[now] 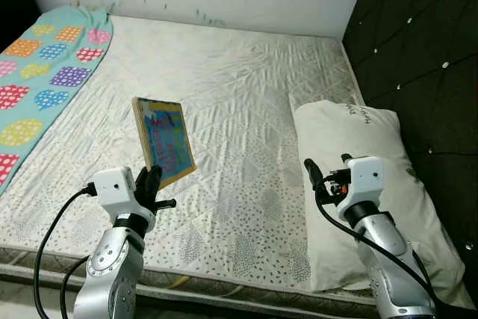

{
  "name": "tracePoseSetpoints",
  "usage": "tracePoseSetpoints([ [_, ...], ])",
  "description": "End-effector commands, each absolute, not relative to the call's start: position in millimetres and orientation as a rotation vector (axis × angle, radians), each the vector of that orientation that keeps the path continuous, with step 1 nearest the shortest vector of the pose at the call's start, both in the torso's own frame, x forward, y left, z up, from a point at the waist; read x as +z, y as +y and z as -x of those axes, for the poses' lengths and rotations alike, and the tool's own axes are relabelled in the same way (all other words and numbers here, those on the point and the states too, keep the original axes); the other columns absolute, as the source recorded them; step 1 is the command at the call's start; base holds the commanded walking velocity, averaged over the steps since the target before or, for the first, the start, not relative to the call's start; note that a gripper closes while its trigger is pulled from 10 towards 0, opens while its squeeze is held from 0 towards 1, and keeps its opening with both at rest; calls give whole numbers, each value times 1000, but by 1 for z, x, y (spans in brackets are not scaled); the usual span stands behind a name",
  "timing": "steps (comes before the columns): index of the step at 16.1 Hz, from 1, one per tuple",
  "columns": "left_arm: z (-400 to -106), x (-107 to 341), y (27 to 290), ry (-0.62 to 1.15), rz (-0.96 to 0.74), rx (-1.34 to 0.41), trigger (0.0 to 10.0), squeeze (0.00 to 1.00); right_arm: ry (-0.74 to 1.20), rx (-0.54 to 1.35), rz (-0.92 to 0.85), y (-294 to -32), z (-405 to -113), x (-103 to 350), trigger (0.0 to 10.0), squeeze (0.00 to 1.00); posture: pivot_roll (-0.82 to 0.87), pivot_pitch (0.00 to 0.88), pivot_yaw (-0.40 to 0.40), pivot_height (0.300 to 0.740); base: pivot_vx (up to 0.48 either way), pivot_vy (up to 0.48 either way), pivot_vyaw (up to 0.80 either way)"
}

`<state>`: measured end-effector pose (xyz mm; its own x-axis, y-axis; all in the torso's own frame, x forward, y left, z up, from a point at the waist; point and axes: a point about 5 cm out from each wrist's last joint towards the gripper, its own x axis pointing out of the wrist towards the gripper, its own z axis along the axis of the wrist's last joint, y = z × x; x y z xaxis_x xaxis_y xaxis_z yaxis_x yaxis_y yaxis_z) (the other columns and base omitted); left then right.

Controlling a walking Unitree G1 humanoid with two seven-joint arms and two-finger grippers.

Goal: Clean up the room

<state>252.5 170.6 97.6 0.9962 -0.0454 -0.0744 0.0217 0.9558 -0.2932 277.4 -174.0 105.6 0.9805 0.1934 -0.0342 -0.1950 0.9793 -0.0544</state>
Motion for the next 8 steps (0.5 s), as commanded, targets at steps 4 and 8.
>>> tracePoseSetpoints([
  [4,-253,109,169,35,294,-49,10000,0,43,216,62,-174,-274,106,10000,0,-122,116,-35,730,0,0,0],
  [8,-254,110,168,36,291,-52,10000,0,45,227,60,-173,-274,107,10000,0,-123,115,-33,690,0,0,0],
])
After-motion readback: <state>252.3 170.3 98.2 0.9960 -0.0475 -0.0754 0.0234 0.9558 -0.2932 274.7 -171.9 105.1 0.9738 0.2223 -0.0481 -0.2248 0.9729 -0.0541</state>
